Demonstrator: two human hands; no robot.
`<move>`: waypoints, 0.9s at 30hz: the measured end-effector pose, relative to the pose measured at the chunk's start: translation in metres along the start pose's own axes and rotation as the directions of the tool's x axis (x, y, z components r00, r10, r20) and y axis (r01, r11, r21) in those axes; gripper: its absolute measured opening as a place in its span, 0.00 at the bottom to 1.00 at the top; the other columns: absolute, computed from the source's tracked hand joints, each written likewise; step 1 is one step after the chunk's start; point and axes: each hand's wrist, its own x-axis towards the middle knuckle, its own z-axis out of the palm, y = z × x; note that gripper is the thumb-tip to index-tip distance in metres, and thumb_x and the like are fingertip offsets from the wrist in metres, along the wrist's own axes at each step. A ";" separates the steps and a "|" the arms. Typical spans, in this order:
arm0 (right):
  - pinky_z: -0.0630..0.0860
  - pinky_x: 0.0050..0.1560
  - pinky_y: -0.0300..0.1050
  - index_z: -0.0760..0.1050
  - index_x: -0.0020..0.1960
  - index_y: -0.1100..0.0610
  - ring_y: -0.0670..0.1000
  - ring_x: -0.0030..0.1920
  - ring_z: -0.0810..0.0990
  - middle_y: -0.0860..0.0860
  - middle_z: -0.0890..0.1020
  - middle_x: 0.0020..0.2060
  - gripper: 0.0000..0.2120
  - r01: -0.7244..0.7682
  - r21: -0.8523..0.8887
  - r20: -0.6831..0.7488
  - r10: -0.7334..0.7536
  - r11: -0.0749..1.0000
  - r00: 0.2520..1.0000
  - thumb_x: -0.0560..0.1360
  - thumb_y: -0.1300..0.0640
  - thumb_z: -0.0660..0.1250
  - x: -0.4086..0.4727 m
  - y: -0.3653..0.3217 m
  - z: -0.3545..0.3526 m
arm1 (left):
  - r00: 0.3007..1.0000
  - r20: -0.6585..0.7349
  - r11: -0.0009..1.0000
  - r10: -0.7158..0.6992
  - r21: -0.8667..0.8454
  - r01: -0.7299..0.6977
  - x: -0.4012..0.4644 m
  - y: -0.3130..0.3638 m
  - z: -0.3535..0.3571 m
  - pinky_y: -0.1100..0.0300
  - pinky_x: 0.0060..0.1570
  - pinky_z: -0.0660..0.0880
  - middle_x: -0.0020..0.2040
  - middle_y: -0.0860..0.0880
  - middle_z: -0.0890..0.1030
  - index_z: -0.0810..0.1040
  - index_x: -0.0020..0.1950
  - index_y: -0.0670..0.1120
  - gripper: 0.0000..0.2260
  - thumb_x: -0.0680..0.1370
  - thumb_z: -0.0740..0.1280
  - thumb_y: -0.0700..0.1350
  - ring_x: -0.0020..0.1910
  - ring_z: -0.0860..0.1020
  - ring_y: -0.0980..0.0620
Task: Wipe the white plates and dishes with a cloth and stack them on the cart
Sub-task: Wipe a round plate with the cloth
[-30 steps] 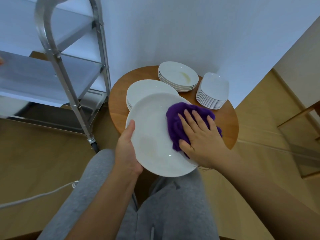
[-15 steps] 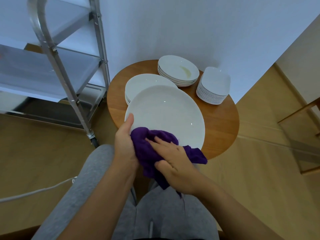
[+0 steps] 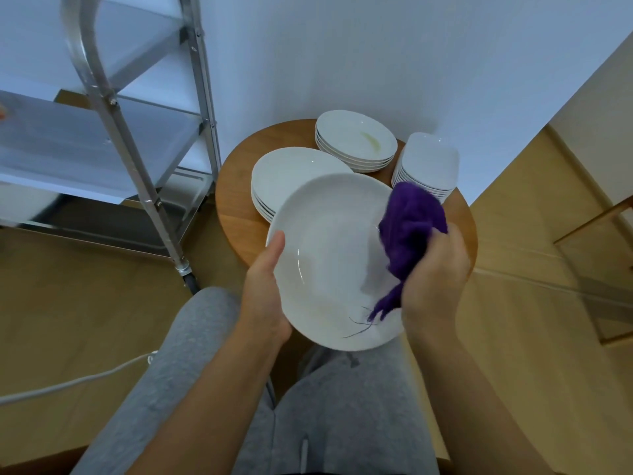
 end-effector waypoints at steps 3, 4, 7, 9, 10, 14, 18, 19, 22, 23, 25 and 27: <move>0.71 0.62 0.41 0.70 0.63 0.50 0.42 0.58 0.75 0.41 0.79 0.55 0.19 0.236 -0.500 0.177 -0.168 0.833 0.970 0.74 0.48 0.56 -0.008 0.012 0.022 | 0.994 0.108 1.000 -0.030 0.010 0.029 -0.004 0.000 0.005 0.55 0.40 0.80 0.49 0.49 0.84 0.85 0.46 0.57 0.15 0.71 0.59 0.57 0.48 0.83 0.49; 0.61 0.71 0.51 0.62 0.71 0.51 0.49 0.68 0.67 0.48 0.71 0.67 0.27 0.288 -0.684 0.243 -0.163 0.670 0.956 0.74 0.44 0.55 -0.009 0.020 0.027 | 0.990 0.131 0.999 -0.044 0.022 0.042 -0.005 -0.001 0.006 0.56 0.40 0.80 0.49 0.49 0.84 0.85 0.47 0.56 0.15 0.72 0.59 0.57 0.48 0.83 0.49; 0.44 0.72 0.54 0.53 0.76 0.51 0.52 0.75 0.53 0.51 0.59 0.75 0.33 0.368 -0.763 0.349 -0.142 0.531 0.927 0.74 0.41 0.51 -0.019 0.032 0.040 | 0.986 0.157 0.998 -0.062 0.043 0.055 -0.005 0.000 0.007 0.56 0.45 0.79 0.52 0.46 0.84 0.84 0.50 0.53 0.18 0.73 0.58 0.57 0.52 0.82 0.48; 0.45 0.72 0.52 0.61 0.74 0.52 0.50 0.73 0.57 0.50 0.66 0.72 0.31 0.469 -0.635 0.453 -0.195 0.614 0.870 0.71 0.47 0.55 -0.033 0.033 0.046 | 0.990 0.136 0.999 -0.046 0.021 0.043 -0.006 0.002 0.004 0.55 0.49 0.79 0.52 0.45 0.83 0.84 0.52 0.50 0.18 0.74 0.58 0.56 0.54 0.81 0.47; 0.46 0.72 0.51 0.65 0.71 0.53 0.49 0.72 0.60 0.50 0.69 0.70 0.30 0.514 -0.560 0.509 -0.220 0.649 0.832 0.70 0.50 0.56 -0.042 0.034 0.046 | 0.993 0.113 1.000 -0.025 0.005 0.024 -0.006 0.003 0.002 0.54 0.51 0.78 0.52 0.45 0.83 0.83 0.53 0.49 0.18 0.74 0.59 0.56 0.54 0.81 0.47; 0.51 0.68 0.41 0.73 0.64 0.52 0.42 0.66 0.66 0.46 0.76 0.63 0.24 0.553 -0.380 0.694 -0.166 0.742 0.700 0.69 0.54 0.56 -0.054 0.032 0.032 | 0.998 0.056 0.999 0.018 -0.033 -0.016 -0.009 0.003 -0.008 0.56 0.42 0.80 0.47 0.46 0.84 0.85 0.46 0.49 0.17 0.73 0.59 0.55 0.47 0.83 0.49; 0.64 0.62 0.45 0.79 0.54 0.55 0.44 0.57 0.73 0.46 0.81 0.53 0.18 0.594 -0.296 0.850 -0.078 0.748 0.521 0.69 0.57 0.58 -0.042 0.031 -0.002 | 0.998 0.046 0.991 -0.045 -0.128 0.051 -0.007 0.010 -0.011 0.51 0.40 0.80 0.49 0.44 0.84 0.80 0.54 0.48 0.19 0.74 0.59 0.59 0.46 0.83 0.45; 0.68 0.60 0.48 0.80 0.52 0.56 0.45 0.55 0.75 0.47 0.82 0.50 0.17 0.629 -0.287 0.870 -0.077 0.723 0.486 0.68 0.58 0.58 -0.036 0.029 -0.010 | 0.998 0.054 0.991 -0.029 -0.132 0.036 -0.005 0.012 -0.010 0.50 0.41 0.80 0.52 0.45 0.83 0.77 0.58 0.49 0.20 0.75 0.57 0.58 0.49 0.83 0.44; 0.73 0.52 0.50 0.82 0.45 0.57 0.50 0.48 0.80 0.48 0.84 0.42 0.16 0.758 -0.290 0.877 -0.156 0.584 0.455 0.67 0.58 0.57 -0.010 0.019 -0.024 | 0.997 0.083 0.991 -0.007 -0.133 0.018 -0.004 0.014 -0.007 0.49 0.49 0.78 0.60 0.46 0.80 0.73 0.66 0.50 0.21 0.78 0.53 0.57 0.57 0.79 0.43; 0.71 0.51 0.48 0.82 0.44 0.58 0.51 0.46 0.81 0.49 0.84 0.41 0.17 0.791 -0.304 0.867 -0.191 0.531 0.461 0.66 0.58 0.56 -0.001 0.016 -0.028 | 0.997 0.083 0.993 -0.001 -0.121 0.011 -0.003 0.015 -0.008 0.49 0.49 0.78 0.60 0.47 0.80 0.73 0.65 0.51 0.20 0.79 0.52 0.57 0.57 0.79 0.44; 0.66 0.56 0.45 0.82 0.46 0.59 0.53 0.49 0.81 0.51 0.85 0.44 0.18 0.839 -0.359 0.849 -0.231 0.410 0.476 0.66 0.57 0.55 0.012 0.016 -0.033 | 0.998 0.063 0.996 0.010 -0.085 -0.004 -0.003 0.017 -0.011 0.51 0.45 0.80 0.57 0.49 0.82 0.74 0.62 0.53 0.17 0.80 0.52 0.56 0.55 0.80 0.45; 0.57 0.66 0.46 0.77 0.61 0.58 0.54 0.62 0.76 0.53 0.80 0.58 0.26 0.833 -0.470 0.838 -0.150 0.292 0.525 0.67 0.55 0.54 0.020 0.022 -0.032 | 0.998 0.058 0.999 -0.018 -0.036 0.020 -0.003 0.018 -0.012 0.52 0.42 0.80 0.55 0.49 0.83 0.74 0.62 0.54 0.16 0.80 0.53 0.55 0.54 0.81 0.45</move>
